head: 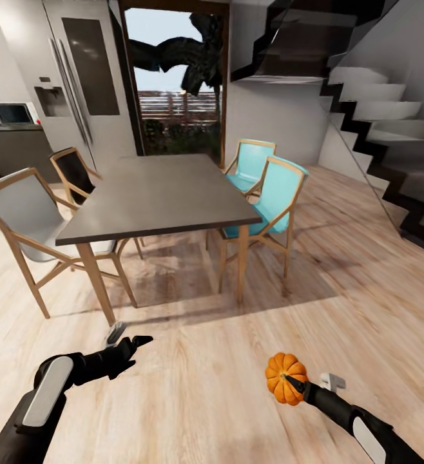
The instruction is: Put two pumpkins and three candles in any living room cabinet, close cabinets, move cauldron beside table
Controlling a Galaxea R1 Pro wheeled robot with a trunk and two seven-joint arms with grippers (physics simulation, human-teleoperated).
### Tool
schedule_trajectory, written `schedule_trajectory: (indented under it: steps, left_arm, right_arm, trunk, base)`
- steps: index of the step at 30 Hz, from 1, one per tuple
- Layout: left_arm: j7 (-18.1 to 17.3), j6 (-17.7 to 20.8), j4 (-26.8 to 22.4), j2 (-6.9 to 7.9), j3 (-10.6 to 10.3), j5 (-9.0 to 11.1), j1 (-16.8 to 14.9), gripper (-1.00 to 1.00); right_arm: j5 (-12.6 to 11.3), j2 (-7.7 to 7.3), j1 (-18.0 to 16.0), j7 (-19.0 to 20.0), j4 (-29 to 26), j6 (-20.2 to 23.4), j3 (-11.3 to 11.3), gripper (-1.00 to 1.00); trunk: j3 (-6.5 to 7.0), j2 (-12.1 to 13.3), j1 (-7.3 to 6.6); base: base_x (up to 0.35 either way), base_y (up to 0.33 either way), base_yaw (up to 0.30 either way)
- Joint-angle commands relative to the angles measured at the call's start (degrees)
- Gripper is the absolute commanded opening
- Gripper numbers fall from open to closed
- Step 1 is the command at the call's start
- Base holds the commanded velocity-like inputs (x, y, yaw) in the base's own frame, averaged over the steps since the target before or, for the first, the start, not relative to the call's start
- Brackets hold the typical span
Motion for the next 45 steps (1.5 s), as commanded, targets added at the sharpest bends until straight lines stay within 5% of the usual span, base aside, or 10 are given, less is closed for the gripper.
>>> schedule_trajectory:
  steps: [1,15,27,45]
  left_arm:
    - [0.59,0.22,-0.02,-0.01,0.04,0.61,-0.03,1.00]
    - [0.59,0.22,-0.49,-0.02,0.04,0.53,-0.03,1.00]
    - [0.59,0.22,-0.49,-0.02,-0.04,0.53,-0.03,1.00]
    - [0.59,0.16,-0.46,-0.02,0.12,0.53,-0.03,1.00]
  right_arm:
    - [-0.71,-0.05,-0.02,0.10,-0.11,0.45,0.07,-1.00]
    - [-0.84,0.03,0.06,-0.54,-0.10,0.66,0.07,-1.00]
    - [-0.67,1.74,0.07,-6.04,-0.12,0.71,0.08,-1.00]
    - [-0.67,1.88,0.07,-6.48,-0.12,0.70,0.07,-1.00]
  trunk:
    - [-0.05,-0.02,0.00]
    - [0.00,-0.02,0.00]
    - [0.00,-0.02,0.00]
    - [0.00,-0.02,0.00]
  base:
    - [0.085,0.271,0.293]
    - [0.039,0.185,0.157]
    - [-0.031,0.002,0.291]
    - [-0.090,-0.119,0.295]
